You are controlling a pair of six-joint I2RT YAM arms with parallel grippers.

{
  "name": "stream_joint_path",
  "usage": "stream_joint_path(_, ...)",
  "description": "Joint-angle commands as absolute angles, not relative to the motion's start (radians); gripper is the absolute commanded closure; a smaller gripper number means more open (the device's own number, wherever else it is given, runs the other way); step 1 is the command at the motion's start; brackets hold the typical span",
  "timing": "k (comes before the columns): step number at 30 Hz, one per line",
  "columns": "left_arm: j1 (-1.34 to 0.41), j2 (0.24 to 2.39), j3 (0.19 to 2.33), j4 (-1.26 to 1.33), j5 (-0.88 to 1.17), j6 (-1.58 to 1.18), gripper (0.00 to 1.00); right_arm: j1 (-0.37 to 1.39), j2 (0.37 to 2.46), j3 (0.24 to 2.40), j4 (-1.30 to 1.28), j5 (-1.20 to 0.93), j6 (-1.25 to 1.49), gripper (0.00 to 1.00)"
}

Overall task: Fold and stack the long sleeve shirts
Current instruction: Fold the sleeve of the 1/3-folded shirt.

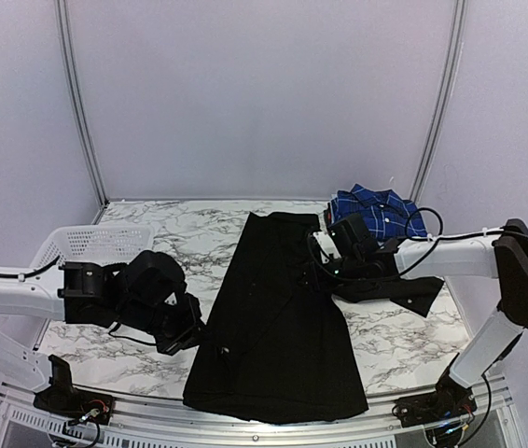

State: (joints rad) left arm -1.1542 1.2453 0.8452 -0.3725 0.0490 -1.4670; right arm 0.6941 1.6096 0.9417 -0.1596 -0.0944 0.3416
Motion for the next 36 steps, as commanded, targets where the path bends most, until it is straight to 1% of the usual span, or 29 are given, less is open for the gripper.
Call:
stream_joint_path(1, -1.157, 1.161, 0.765, -0.243, 0.088, -1.622, 1.00, 0.716, 1.624, 0.990, -0.177, -0.073, 0.331, 0.46)
stream_joint_path(7, -1.172, 1.199, 0.589, -0.218, 0.141, -1.661, 1.00, 0.749, 1.649, 0.995, -0.178, -0.055, 0.340, 0.46)
stream_joint_path(10, -1.172, 1.212, 0.488, -0.178, 0.154, -1.671, 1.00, 0.766, 1.663, 0.998, -0.180, -0.047, 0.344, 0.46)
stream_joint_path(12, -1.172, 1.226, 0.457, -0.137, 0.171, -1.667, 1.00, 0.770, 1.670, 0.999, -0.181, -0.045, 0.346, 0.46)
stream_joint_path(23, -1.173, 1.313, 0.599, -0.129, 0.233, -1.561, 1.00, 0.771, 1.688, 1.029, -0.198, -0.033, 0.345, 0.47)
stream_joint_path(29, -1.186, 1.365, 0.668, -0.157, 0.263, -1.497, 1.00, 0.770, 1.693, 1.034, -0.195, -0.026, 0.351, 0.51)
stream_joint_path(32, -1.196, 1.381, 0.648, -0.184, 0.266, -1.479, 1.00, 0.770, 1.692, 1.041, -0.207, -0.018, 0.347, 0.53)
stream_joint_path(35, -1.207, 1.348, 0.606, -0.221, 0.243, -1.481, 1.00, 0.770, 1.675, 1.038, -0.215, -0.010, 0.343, 0.54)
stream_joint_path(36, -1.210, 1.330, 0.591, -0.228, 0.239, -1.483, 0.98, 0.770, 1.669, 1.037, -0.219, -0.005, 0.340, 0.54)
